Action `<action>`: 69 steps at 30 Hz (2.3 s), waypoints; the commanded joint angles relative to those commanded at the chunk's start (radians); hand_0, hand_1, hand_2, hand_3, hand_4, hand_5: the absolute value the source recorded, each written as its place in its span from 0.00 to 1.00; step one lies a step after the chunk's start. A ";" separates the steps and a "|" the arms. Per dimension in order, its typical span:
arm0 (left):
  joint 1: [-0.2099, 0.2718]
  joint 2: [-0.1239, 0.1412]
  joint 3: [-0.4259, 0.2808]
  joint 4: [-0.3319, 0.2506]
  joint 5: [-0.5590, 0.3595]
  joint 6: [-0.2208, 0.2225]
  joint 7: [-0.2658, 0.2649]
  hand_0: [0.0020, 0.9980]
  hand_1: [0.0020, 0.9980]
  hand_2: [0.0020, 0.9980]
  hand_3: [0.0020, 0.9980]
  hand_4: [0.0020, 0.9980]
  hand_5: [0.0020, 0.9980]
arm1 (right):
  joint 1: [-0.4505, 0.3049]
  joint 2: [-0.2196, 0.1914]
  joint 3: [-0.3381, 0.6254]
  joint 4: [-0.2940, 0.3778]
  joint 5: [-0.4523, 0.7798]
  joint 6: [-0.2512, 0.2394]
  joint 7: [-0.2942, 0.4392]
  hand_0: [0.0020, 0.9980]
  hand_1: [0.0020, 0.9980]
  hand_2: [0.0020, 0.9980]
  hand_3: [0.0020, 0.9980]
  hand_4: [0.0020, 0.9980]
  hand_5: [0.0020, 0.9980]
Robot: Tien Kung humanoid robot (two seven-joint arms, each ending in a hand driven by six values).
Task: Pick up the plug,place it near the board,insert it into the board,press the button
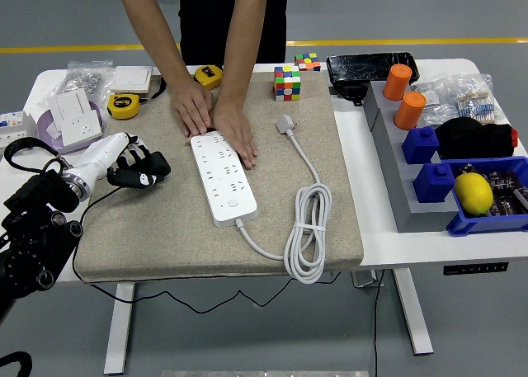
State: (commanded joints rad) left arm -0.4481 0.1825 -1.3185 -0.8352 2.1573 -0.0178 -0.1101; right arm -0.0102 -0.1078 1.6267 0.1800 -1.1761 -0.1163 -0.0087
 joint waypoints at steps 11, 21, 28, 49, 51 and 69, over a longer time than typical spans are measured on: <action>0.006 0.010 -0.010 -0.028 -0.028 -0.086 0.012 0.81 0.85 0.77 0.76 1.00 0.69 | 0.000 0.000 -0.003 0.000 0.005 0.001 0.001 0.98 0.94 0.87 0.84 1.00 0.95; 0.019 0.016 -0.046 -0.106 -0.146 -0.209 0.052 0.99 1.00 0.92 0.89 1.00 0.88 | 0.004 0.002 -0.002 0.000 0.009 0.001 0.002 0.98 0.94 0.87 0.84 1.00 0.95; 0.072 -0.003 -0.131 -0.243 -0.317 -0.170 0.067 1.00 1.00 0.98 0.93 1.00 1.00 | 0.006 0.003 -0.003 0.000 0.008 0.001 0.001 0.98 0.94 0.87 0.84 1.00 0.96; 0.422 -0.182 -0.431 -0.655 -0.945 -0.037 0.102 0.83 0.87 0.83 0.82 1.00 1.00 | 0.006 0.023 0.019 0.000 -0.032 0.007 -0.001 0.98 0.93 0.86 0.84 1.00 0.96; 0.446 -0.182 -0.435 -0.665 -0.940 -0.036 0.103 0.83 0.87 0.83 0.82 1.00 1.00 | 0.006 0.026 0.024 0.000 -0.039 0.007 -0.001 0.98 0.93 0.86 0.84 1.00 0.96; 0.459 -0.182 -0.428 -0.691 -0.895 -0.023 0.096 0.81 0.84 0.81 0.80 1.00 1.00 | 0.011 0.024 0.019 0.000 -0.045 0.007 -0.004 0.98 0.94 0.86 0.84 1.00 0.96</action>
State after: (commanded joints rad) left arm 0.0113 0.0000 -1.7469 -1.5259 1.2620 -0.0406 -0.0144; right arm 0.0007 -0.0838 1.6456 0.1800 -1.2209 -0.1097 -0.0126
